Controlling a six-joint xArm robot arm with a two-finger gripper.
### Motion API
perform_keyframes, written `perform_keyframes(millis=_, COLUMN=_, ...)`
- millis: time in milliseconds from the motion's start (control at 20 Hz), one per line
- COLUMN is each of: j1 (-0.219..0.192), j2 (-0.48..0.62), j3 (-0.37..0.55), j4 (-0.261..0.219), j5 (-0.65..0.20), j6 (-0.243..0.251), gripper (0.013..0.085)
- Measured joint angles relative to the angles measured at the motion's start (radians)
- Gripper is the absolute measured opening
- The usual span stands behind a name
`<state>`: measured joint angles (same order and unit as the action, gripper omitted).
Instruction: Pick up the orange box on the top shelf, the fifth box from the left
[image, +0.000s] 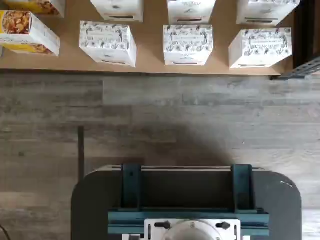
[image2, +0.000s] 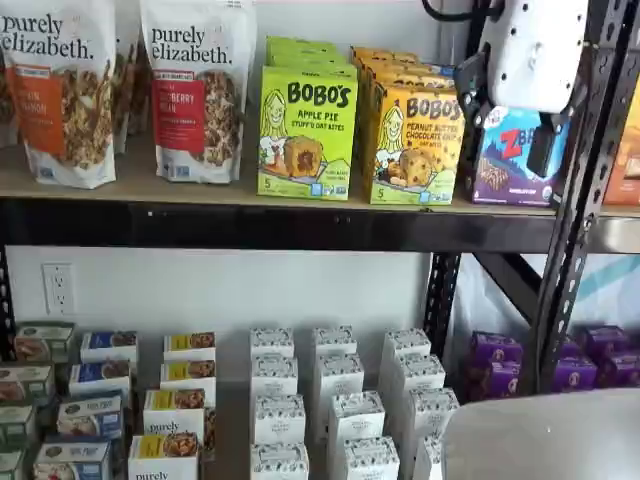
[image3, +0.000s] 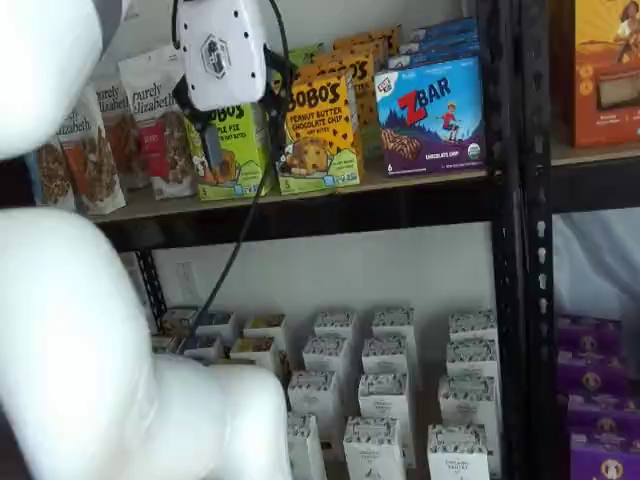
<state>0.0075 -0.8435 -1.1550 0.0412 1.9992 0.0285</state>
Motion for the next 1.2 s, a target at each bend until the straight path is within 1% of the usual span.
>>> perform_keyframes(millis=100, j1=0.012, j2=-0.019, j3=0.017, j4=-0.014, j5=-0.032, j6=0.006, gripper=0.0850)
perform_keyframes(millis=150, j1=0.012, j2=-0.025, j3=0.022, j4=-0.014, j5=-0.042, j6=0.006, gripper=0.0850)
perform_keyframes(millis=250, j1=0.008, j2=-0.027, j3=0.024, j4=-0.010, j5=-0.049, j6=0.004, gripper=0.0850)
perform_keyframes(millis=450, j1=0.012, j2=-0.023, j3=0.021, j4=-0.014, j5=-0.046, j6=0.006, gripper=0.0850)
perform_keyframes(millis=650, j1=-0.003, j2=-0.008, j3=0.014, j4=-0.001, j5=-0.057, j6=-0.004, gripper=0.0850)
perform_keyframes(millis=750, j1=0.003, j2=0.004, j3=0.009, j4=-0.009, j5=-0.068, j6=-0.001, gripper=0.0850)
perform_keyframes(millis=900, j1=0.019, j2=0.025, j3=0.000, j4=-0.036, j5=-0.108, j6=0.005, gripper=0.0850)
perform_keyframes(millis=1000, j1=0.016, j2=0.049, j3=-0.015, j4=-0.044, j5=-0.135, j6=0.000, gripper=0.0850)
perform_keyframes(millis=1200, j1=-0.013, j2=0.108, j3=-0.058, j4=-0.041, j5=-0.186, j6=-0.026, gripper=0.0850)
